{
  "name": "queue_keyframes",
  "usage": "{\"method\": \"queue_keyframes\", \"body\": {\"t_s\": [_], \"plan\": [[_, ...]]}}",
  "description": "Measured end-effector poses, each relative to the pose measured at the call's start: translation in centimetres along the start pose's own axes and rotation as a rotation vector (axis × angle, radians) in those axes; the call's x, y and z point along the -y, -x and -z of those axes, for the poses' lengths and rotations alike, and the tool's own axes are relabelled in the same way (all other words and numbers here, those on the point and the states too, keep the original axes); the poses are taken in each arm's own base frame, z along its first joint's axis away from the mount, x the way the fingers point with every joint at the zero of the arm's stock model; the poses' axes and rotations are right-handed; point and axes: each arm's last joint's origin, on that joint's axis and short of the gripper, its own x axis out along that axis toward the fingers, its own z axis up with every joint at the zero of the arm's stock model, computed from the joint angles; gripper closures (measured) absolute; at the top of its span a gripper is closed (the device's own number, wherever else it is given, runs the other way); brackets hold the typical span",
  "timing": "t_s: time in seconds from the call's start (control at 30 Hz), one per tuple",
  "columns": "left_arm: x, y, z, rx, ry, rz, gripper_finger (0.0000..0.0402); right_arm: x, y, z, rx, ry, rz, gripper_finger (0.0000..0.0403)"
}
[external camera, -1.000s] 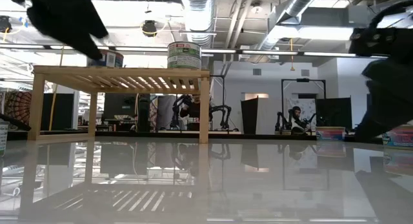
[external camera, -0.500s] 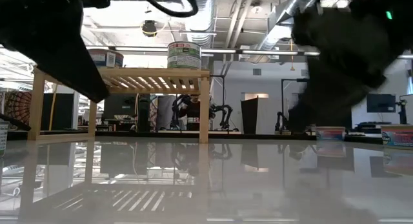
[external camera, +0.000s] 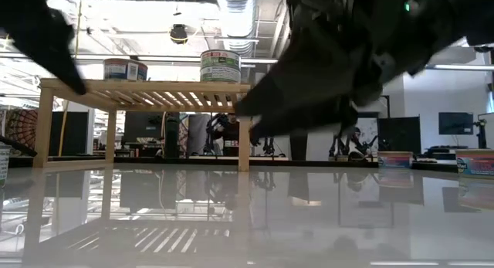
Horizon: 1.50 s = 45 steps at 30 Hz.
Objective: Stack canned seafood by type on shelf
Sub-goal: Put the green tuna can on the shelf
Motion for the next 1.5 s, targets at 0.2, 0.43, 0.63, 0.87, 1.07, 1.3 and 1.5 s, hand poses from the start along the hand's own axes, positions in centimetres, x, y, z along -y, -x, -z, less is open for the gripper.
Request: {"method": "queue_keyframes", "body": {"t_s": [0.2,0.43,0.63,0.87,1.07,1.3,1.5], "plan": [[-0.4,0.4,1.2,-0.173,0.107,-0.017,0.0017,-0.2,-0.8,1.3,-0.031,-0.025,0.005,0.0195],[-0.5,-0.1,3.4,-0.286,0.227,0.001,0.0017,-1.0,0.7,1.6,-0.095,0.05,-0.005,0.0195],[-0.8,-1.6,5.8,-0.344,0.336,0.066,0.0017,-1.1,2.8,2.3,-0.139,0.072,0.13,0.0195],[-0.6,-3.7,4.9,-0.225,0.37,0.189,0.0017,-1.0,4.9,3.5,-0.132,0.039,0.291,0.0195],[-1.7,-6.5,1.7,-0.09,0.358,0.254,0.0017,-1.5,5.7,4.3,-0.136,0.04,0.298,0.0195],[-4.1,-9.6,-2.9,0.119,0.339,0.332,0.0017,-2.1,6.4,4.9,-0.137,0.041,0.278,0.0195],[-4.1,-8.5,-4.4,0.153,0.246,0.402,0.0017,-2.3,6.6,5.0,-0.091,0.042,0.292,0.0195]]}}
